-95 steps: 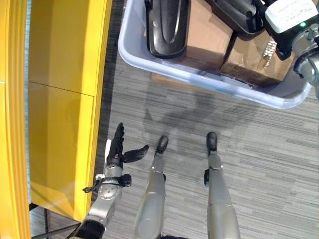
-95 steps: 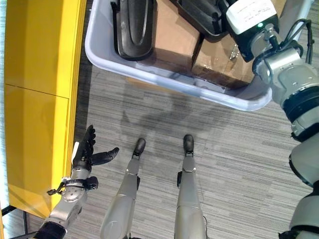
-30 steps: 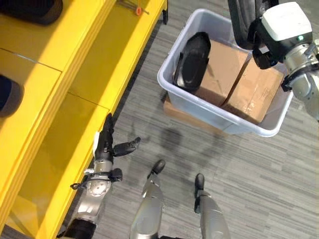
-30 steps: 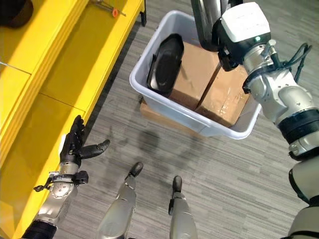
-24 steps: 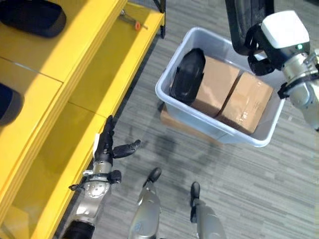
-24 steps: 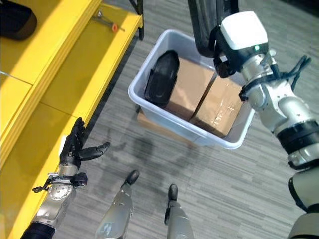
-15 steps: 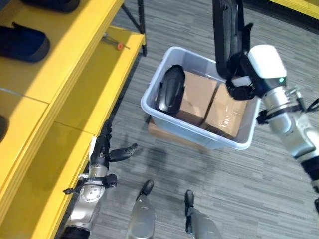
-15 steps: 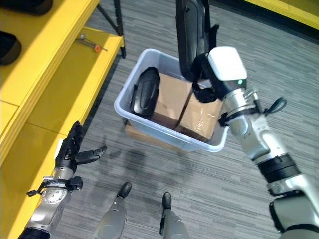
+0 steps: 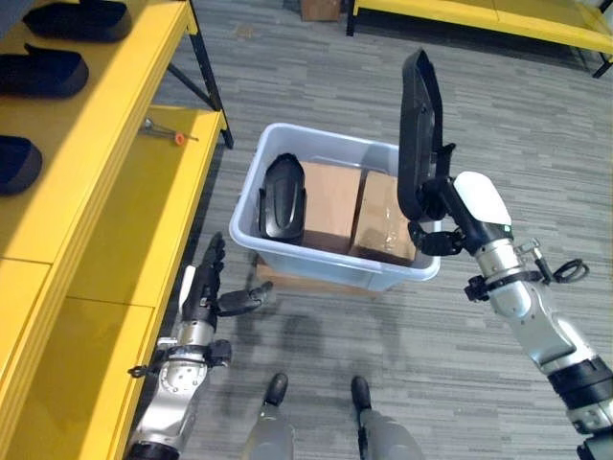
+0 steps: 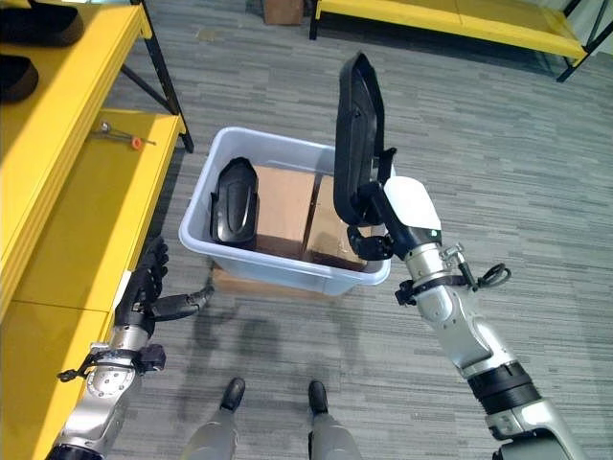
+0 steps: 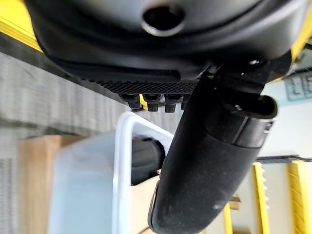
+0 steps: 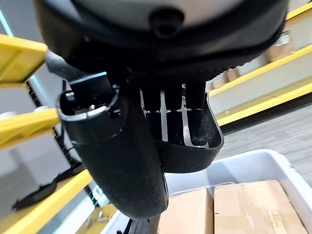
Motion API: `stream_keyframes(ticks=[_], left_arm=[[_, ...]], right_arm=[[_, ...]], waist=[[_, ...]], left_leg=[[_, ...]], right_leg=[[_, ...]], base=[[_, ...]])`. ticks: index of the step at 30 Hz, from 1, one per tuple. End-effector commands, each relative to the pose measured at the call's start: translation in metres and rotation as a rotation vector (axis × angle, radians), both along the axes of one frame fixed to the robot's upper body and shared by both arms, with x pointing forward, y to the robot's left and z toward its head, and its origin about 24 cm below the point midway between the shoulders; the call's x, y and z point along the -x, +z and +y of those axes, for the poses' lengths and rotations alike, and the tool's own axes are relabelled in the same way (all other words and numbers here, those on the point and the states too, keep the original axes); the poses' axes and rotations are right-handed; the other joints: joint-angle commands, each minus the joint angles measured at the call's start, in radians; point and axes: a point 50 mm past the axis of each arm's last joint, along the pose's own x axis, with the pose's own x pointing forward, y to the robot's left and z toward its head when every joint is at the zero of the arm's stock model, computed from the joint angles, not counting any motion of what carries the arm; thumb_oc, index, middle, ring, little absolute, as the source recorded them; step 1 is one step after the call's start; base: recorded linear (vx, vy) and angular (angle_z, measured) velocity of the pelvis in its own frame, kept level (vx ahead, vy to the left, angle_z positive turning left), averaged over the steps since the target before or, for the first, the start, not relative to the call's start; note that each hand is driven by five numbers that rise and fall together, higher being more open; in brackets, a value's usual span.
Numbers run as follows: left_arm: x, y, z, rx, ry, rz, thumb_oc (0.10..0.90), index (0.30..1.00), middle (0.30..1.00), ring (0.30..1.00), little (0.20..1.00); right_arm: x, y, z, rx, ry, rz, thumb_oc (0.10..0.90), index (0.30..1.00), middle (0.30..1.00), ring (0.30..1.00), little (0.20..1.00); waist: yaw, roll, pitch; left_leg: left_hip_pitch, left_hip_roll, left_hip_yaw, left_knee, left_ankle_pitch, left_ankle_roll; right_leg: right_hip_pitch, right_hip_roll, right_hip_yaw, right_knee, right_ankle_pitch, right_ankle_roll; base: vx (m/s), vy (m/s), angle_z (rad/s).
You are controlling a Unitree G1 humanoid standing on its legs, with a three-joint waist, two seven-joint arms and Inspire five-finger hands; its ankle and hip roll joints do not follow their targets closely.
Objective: Move parts from the plastic box to the shelf.
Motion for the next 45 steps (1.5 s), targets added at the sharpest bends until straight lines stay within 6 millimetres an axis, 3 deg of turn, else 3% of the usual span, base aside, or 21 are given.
stream_keyframes(ticks=[1,10,14,20,25,26,27,28,31,32,33,35,45], left_arm=[[0.014,-0.006,-0.009,-0.049,-0.051,-0.028,0.900,1.000,1.000,1.000,1.000],[0.017,-0.018,-0.012,-0.031,-0.053,0.021,0.900,1.000,1.000,1.000,1.000],[0.019,-0.025,-0.014,-0.015,-0.050,0.049,0.900,1.000,1.000,1.000,1.000],[0.021,-0.030,-0.019,0.020,-0.053,0.070,0.900,1.000,1.000,1.000,1.000],[0.022,-0.029,-0.019,0.014,-0.055,0.071,0.900,1.000,1.000,1.000,1.000],[0.019,-0.027,-0.018,0.003,-0.057,0.064,0.900,1.000,1.000,1.000,1.000],[0.018,-0.027,-0.018,0.003,-0.057,0.063,0.900,1.000,1.000,1.000,1.000],[0.018,-0.025,-0.015,-0.003,-0.050,0.055,0.900,1.000,1.000,1.000,1.000],[0.010,-0.020,-0.019,0.018,-0.057,0.021,0.900,1.000,1.000,1.000,1.000],[0.007,-0.017,-0.022,0.025,-0.071,0.007,0.900,1.000,1.000,1.000,1.000],[0.006,-0.016,-0.027,0.027,-0.088,0.000,0.900,1.000,1.000,1.000,1.000],[0.007,-0.016,-0.027,0.007,-0.093,0.005,0.900,1.000,1.000,1.000,1.000],[0.016,-0.012,-0.012,-0.016,-0.024,-0.007,0.900,1.000,1.000,1.000,1.000]], right_arm=[[0.008,0.022,0.006,-0.065,0.073,-0.150,0.400,0.300,0.300,0.300,0.300],[0.011,0.004,0.016,-0.052,0.111,-0.078,0.400,0.300,0.300,0.300,0.300],[0.008,0.003,0.025,-0.046,0.141,-0.075,0.400,0.300,0.300,0.300,0.300],[0.004,0.026,0.036,-0.057,0.207,-0.161,0.400,0.300,0.300,0.300,0.300],[0.004,0.045,0.031,-0.069,0.204,-0.230,0.400,0.300,0.300,0.300,0.300],[0.005,0.047,0.026,-0.081,0.180,-0.247,0.400,0.300,0.300,0.300,0.300],[0.005,0.047,0.026,-0.081,0.180,-0.247,0.400,0.300,0.300,0.300,0.300],[0.007,0.046,0.021,-0.068,0.154,-0.255,0.400,0.300,0.300,0.300,0.300],[0.014,0.043,0.009,-0.049,0.072,-0.289,0.400,0.300,0.300,0.300,0.300],[0.020,0.044,0.004,-0.043,0.052,-0.307,0.400,0.300,0.300,0.300,0.300],[0.023,0.043,-0.001,-0.037,0.033,-0.302,0.400,0.300,0.300,0.300,0.300],[0.028,0.042,0.000,-0.008,0.061,-0.289,0.400,0.300,0.300,0.300,0.300],[0.034,0.049,0.019,-0.002,0.142,-0.315,0.400,0.300,0.300,0.300,0.300]], waist=[[0.000,-0.013,-0.300],[-0.008,-0.006,-0.301],[0.003,-0.002,-0.301],[0.044,0.000,-0.274],[0.075,0.018,-0.222],[0.066,0.018,-0.188],[0.066,0.017,-0.189],[0.034,0.008,-0.174],[-0.004,0.004,-0.179],[-0.020,0.011,-0.185],[-0.021,0.030,-0.195],[-0.009,0.032,-0.209],[0.059,-0.002,-0.239]], left_leg=[[0.017,0.013,0.021,-0.060,0.000,0.043],[0.042,0.026,0.015,-0.060,-0.003,0.040],[0.044,0.058,-0.022,-0.055,0.013,0.016],[-0.001,0.099,-0.117,-0.010,0.055,-0.031],[-0.061,0.102,-0.184,-0.035,0.154,-0.066],[-0.109,0.078,-0.111,-0.008,0.164,-0.039],[-0.111,0.077,-0.111,-0.007,0.164,-0.039],[-0.109,0.121,0.103,0.050,0.112,0.009],[-0.071,0.212,0.407,0.150,0.049,0.009],[-0.040,0.228,0.452,0.152,0.014,-0.002],[-0.033,0.213,0.432,0.071,0.051,-0.009],[-0.015,0.183,0.412,0.027,0.052,-0.004],[-0.023,0.087,0.376,-0.043,0.052,0.035]], right_leg=[[-0.055,-0.028,-0.043,0.025,0.017,0.042],[-0.049,-0.007,-0.036,0.071,-0.016,0.029],[-0.027,0.028,-0.065,0.100,-0.065,-0.002],[0.013,0.083,-0.157,0.127,-0.125,-0.050],[0.018,0.103,-0.244,0.123,-0.141,-0.072],[0.010,0.076,-0.278,0.131,-0.134,-0.074],[0.008,0.076,-0.278,0.130,-0.134,-0.073],[-0.011,0.037,-0.315,0.147,-0.129,-0.069],[-0.029,-0.035,-0.420,0.161,-0.125,-0.065],[-0.019,-0.060,-0.470,0.177,-0.138,-0.060],[0.001,-0.074,-0.498,0.170,-0.129,-0.045],[0.032,-0.100,-0.511,0.153,-0.116,-0.028],[0.075,-0.167,-0.567,0.076,-0.044,0.025]], base=[[0.00,-0.004,-0.20],[0.01,-0.024,-0.02],[-0.01,-0.130,0.13],[-0.06,-0.223,0.55],[-0.14,-0.142,0.62],[-0.16,-0.013,1.03],[-0.24,0.034,1.10],[-0.16,0.065,0.84],[-0.18,0.062,1.90],[-0.01,0.153,1.86],[0.11,0.179,1.78],[0.18,0.244,1.33],[0.06,0.122,0.30]])
